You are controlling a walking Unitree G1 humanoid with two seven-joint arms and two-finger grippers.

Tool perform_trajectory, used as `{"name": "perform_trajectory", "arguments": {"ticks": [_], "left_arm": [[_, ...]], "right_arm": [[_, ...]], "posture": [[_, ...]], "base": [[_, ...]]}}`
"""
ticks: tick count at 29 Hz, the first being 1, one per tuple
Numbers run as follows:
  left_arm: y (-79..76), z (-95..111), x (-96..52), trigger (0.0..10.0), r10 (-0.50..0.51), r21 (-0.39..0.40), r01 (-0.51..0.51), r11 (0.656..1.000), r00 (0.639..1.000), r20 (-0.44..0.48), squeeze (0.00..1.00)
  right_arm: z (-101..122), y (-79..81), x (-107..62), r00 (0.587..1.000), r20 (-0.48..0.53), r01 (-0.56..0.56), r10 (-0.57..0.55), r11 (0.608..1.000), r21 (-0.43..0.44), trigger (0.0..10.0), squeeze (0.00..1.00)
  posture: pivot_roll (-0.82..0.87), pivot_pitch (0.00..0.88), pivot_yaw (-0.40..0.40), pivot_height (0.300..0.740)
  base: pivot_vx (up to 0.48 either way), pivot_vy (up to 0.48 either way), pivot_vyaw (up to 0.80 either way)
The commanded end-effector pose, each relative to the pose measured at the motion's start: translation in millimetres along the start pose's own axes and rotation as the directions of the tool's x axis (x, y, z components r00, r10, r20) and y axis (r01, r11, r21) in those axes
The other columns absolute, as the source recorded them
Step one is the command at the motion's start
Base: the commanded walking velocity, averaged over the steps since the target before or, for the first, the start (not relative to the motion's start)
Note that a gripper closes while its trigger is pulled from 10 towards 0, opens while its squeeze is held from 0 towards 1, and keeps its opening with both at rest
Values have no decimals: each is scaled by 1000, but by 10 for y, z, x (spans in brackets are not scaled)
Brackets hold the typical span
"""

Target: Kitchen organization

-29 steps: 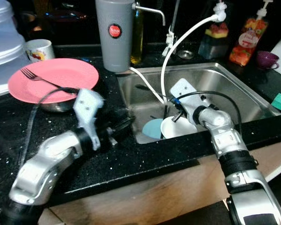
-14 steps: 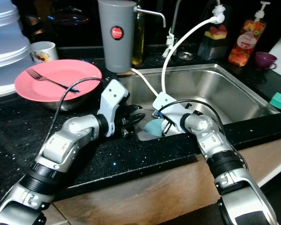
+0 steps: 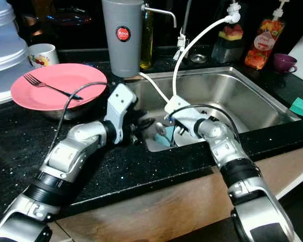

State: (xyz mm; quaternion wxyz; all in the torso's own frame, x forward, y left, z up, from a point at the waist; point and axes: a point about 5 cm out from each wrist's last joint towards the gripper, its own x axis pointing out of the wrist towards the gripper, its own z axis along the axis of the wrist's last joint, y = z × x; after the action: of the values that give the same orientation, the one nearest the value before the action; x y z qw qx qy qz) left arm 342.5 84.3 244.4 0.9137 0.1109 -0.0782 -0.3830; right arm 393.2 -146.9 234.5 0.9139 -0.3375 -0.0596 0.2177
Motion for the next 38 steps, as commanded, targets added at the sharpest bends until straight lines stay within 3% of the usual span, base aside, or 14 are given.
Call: {"name": "perform_trajectory", "arguments": {"ticks": [1,5,7,16,17,18,26,27,29,31,32,35,36,38], "left_arm": [[13,82,-45,10000,36,-17,-35,999,998,57,0],[12,77,-269,10000,75,-39,-73,997,995,59,0],[-88,-55,-673,10000,95,-30,-95,995,995,-1,0],[5,-255,-1074,10000,314,-8,-316,949,944,-105,0],[16,-285,-1121,10000,336,10,-337,941,933,-125,0],[21,-301,-1176,10000,362,19,-363,932,921,-145,0],[27,-318,-1281,10000,410,31,-412,911,894,-181,0],[22,-327,-1297,10000,414,33,-415,909,890,-190,0],[22,-348,-1322,10000,425,35,-428,903,882,-205,0],[30,-387,-1371,10000,453,50,-454,889,862,-229,0],[30,-387,-1371,10000,453,50,-454,889,862,-229,0],[34,-393,-1393,10000,468,62,-468,882,851,-236,0],[34,-393,-1393,10000,468,62,-468,882,851,-236,0],[27,-384,-1394,10000,465,56,-465,884,855,-231,0]], "right_arm": [[57,-132,-20,996,44,81,-84,994,69,10000,0],[230,-248,-60,967,182,131,-176,963,234,10000,0],[402,-188,-103,928,333,29,-165,926,377,10000,0],[568,29,-21,909,402,-91,-107,892,443,10000,20],[608,60,-1,905,412,-105,-104,885,454,10000,647],[668,104,16,895,436,-139,-92,872,469,10000,1000],[859,280,71,867,497,-222,-44,859,462,10000,1000],[889,317,83,864,503,-235,-33,856,460,10000,0],[908,385,121,875,485,-262,-7,834,486,10000,0],[901,602,227,912,396,-342,110,738,582,10000,0],[901,602,227,912,396,-342,110,738,582,10000,0],[994,793,312,918,354,-391,178,551,737,10000,0],[994,793,312,918,354,-391,178,551,737,10000,0],[1122,805,343,907,387,-420,166,395,817,10000,0]], "posture": [[-8,61,-41,740],[-5,68,-39,740],[-1,77,-38,740],[9,86,-42,740],[11,86,-44,740],[9,87,-44,740],[14,87,-47,740],[14,87,-47,740],[15,87,-46,740],[15,88,-44,740],[15,88,-44,740],[16,89,-47,740],[16,89,-47,740],[16,89,-47,740]], "base": [[0,0,0],[0,0,0],[0,0,0],[0,0,0],[0,0,0],[0,0,0],[0,0,0],[0,0,0],[0,0,0],[0,0,0],[0,0,0],[0,0,0],[0,0,0],[0,0,0]]}}
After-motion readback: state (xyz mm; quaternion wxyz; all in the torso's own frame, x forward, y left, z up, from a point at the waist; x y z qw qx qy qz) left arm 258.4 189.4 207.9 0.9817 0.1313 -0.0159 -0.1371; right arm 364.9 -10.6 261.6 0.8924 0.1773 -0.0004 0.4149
